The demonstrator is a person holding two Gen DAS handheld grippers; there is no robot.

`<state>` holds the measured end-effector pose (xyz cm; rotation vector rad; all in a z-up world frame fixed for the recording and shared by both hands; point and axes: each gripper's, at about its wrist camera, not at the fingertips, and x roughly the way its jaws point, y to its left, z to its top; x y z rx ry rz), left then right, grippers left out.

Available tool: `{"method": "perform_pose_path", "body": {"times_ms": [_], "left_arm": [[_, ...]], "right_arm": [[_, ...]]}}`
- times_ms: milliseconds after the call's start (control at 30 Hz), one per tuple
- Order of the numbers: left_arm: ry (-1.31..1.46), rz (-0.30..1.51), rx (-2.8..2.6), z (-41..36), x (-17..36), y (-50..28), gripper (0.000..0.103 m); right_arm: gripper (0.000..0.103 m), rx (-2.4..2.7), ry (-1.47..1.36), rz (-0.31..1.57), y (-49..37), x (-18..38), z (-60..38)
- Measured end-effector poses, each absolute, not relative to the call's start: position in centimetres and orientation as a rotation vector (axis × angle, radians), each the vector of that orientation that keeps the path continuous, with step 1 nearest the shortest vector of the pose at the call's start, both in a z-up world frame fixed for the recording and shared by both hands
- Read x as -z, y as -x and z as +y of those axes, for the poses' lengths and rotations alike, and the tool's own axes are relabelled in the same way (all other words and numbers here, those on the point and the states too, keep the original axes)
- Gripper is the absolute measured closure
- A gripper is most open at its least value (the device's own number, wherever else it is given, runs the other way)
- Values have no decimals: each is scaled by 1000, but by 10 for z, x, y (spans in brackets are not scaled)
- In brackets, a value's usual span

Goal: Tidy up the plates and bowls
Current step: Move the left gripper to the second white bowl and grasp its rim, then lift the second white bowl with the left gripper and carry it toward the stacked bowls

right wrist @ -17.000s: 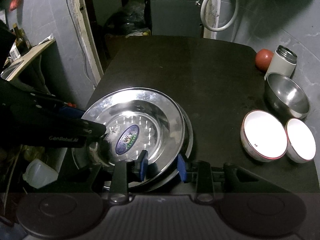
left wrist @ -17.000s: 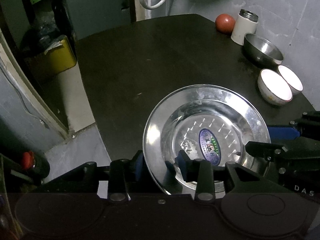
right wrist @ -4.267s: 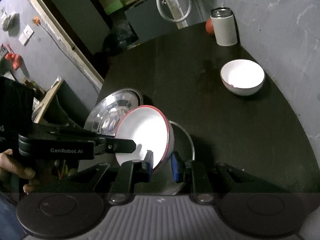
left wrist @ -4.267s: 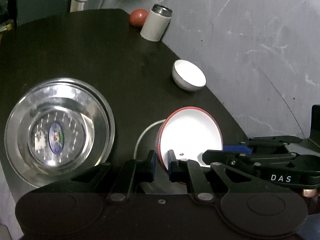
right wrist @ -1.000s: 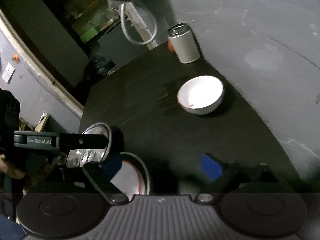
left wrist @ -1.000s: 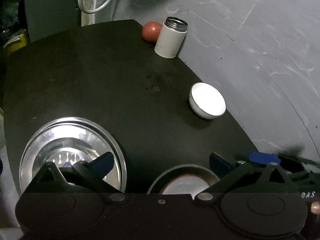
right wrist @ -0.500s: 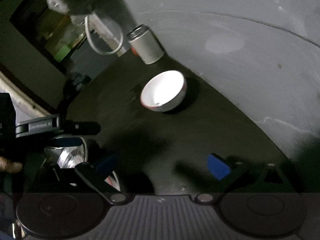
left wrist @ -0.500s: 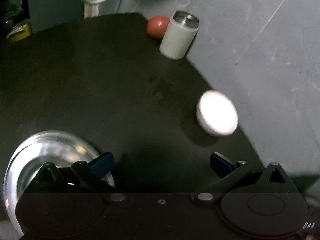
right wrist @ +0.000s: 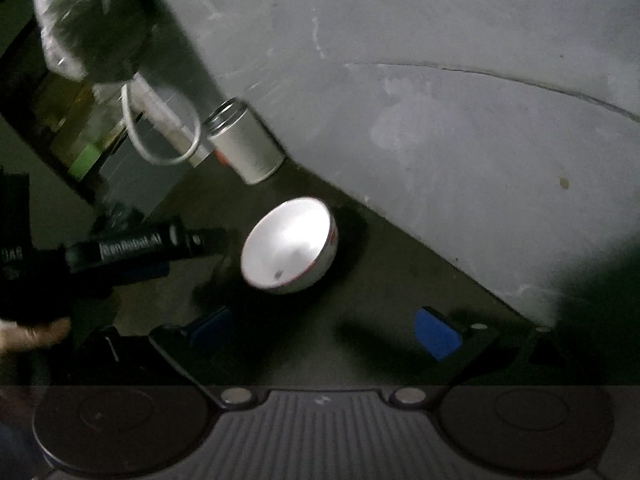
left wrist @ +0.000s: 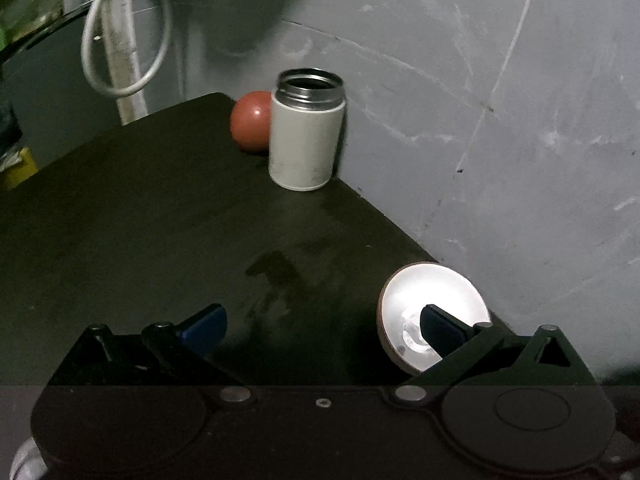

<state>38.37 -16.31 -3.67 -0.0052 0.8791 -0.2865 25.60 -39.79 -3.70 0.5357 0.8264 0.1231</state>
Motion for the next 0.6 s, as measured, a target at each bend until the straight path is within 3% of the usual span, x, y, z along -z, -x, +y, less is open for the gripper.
{"method": "perform_pose_path", "body": {"times_ms": [100,233,367,600], "left_arm": [[-42,900,303,-168,45,-393,1],[-41,930,341,-168,52,-401,1],[-67,951,348,-173,56,-404,1],[-133,954,346,-181,60,-404,1]], "right_arm": [[4,-92,-530,804,-265,38,-393],[17,-55,-482,791,-279,40,-384],[22,-34,-494,791,-287,45,-384],[40,-20,-496,809,-303,53,-383]]}}
